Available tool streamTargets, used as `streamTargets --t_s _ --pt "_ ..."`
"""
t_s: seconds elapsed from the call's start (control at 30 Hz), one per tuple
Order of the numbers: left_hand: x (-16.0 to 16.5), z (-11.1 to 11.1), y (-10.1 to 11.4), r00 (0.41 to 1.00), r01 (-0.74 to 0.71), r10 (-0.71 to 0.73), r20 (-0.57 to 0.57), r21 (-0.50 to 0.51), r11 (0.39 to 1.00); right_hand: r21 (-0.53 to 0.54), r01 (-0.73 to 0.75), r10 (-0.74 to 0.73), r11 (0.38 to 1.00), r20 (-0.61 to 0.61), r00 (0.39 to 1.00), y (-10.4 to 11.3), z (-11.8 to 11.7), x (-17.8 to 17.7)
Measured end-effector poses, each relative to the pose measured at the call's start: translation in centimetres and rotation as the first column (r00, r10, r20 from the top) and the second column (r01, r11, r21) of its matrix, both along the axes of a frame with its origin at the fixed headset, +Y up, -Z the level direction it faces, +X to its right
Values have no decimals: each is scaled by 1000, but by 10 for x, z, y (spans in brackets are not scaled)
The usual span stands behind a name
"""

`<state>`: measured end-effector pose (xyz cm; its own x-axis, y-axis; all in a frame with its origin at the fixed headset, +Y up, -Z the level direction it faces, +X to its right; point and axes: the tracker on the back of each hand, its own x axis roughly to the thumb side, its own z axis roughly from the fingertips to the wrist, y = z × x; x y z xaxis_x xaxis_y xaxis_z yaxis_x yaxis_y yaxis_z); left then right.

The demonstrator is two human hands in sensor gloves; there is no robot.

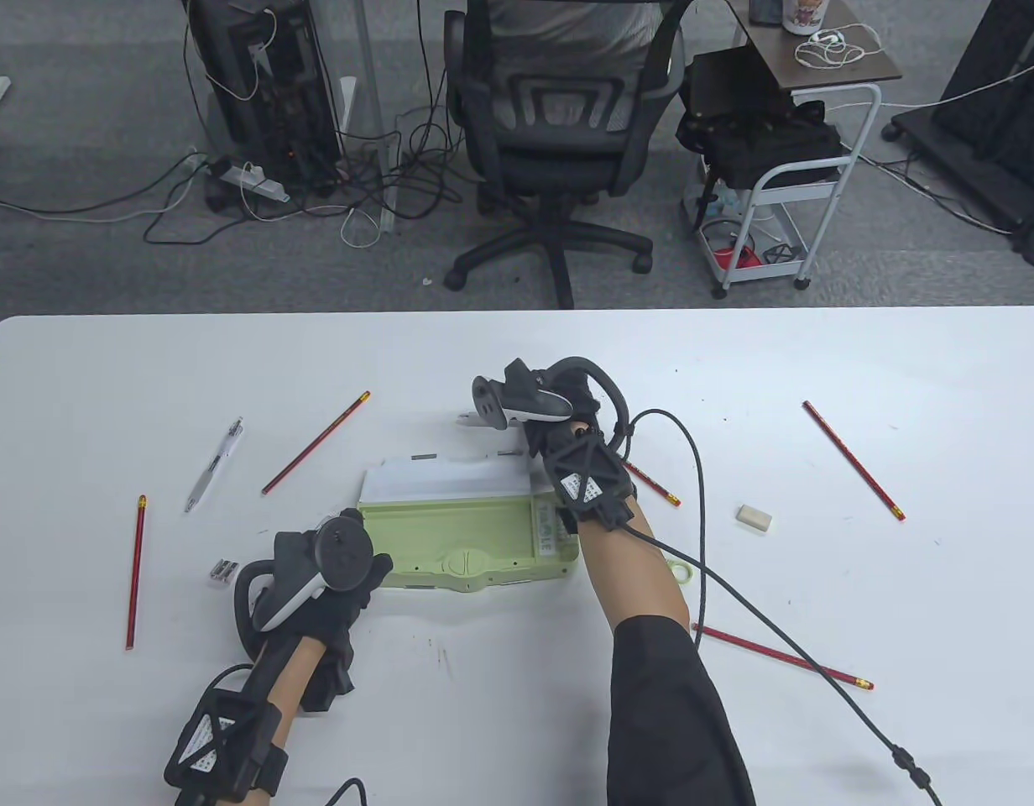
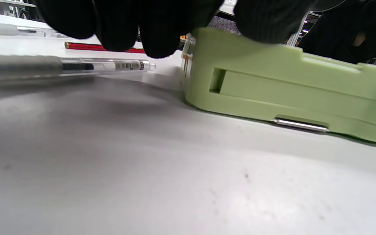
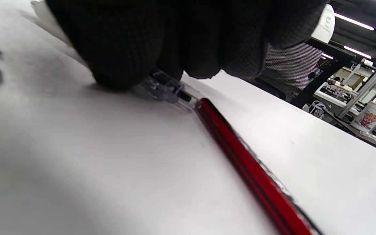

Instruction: Organize multifunction pencil case

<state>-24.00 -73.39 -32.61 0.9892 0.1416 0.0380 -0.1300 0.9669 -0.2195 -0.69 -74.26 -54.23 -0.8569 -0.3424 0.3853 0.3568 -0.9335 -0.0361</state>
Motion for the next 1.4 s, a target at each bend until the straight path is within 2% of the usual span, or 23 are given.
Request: streamTargets --t_s 0.37,0.43,0.6,0.77,0.97,1.13,1.27,1.4 --pt "0 0 0 1000 0 0 -5 2 1000 -64 30 -28 998 26 999 -1 -1 3" --pt "0 0 0 1000 -2 2 -7 1 1000 -37 40 -39 999 15 999 0 0 4" --pt "0 0 0 1000 0 0 -3 1 1000 -86 50 -48 995 28 998 3 0 7" --pt "0 0 0 1000 4 -4 -2 0 1000 -65 98 -96 993 34 995 22 5 12" --pt "0 1 0 1000 11 -11 -1 6 1000 -55 194 -194 980 1 981 56 31 23" --pt "-1 1 0 1000 3 -3 -1 12 1000 -87 281 -284 956 -32 958 80 67 30" --pt "0 2 0 1000 5 -5 -1 16 1000 -127 306 -316 943 -65 946 88 97 26" --pt "-2 2 -1 1000 -2 2 0 23 1000 -171 297 -318 939 -110 942 83 124 10"
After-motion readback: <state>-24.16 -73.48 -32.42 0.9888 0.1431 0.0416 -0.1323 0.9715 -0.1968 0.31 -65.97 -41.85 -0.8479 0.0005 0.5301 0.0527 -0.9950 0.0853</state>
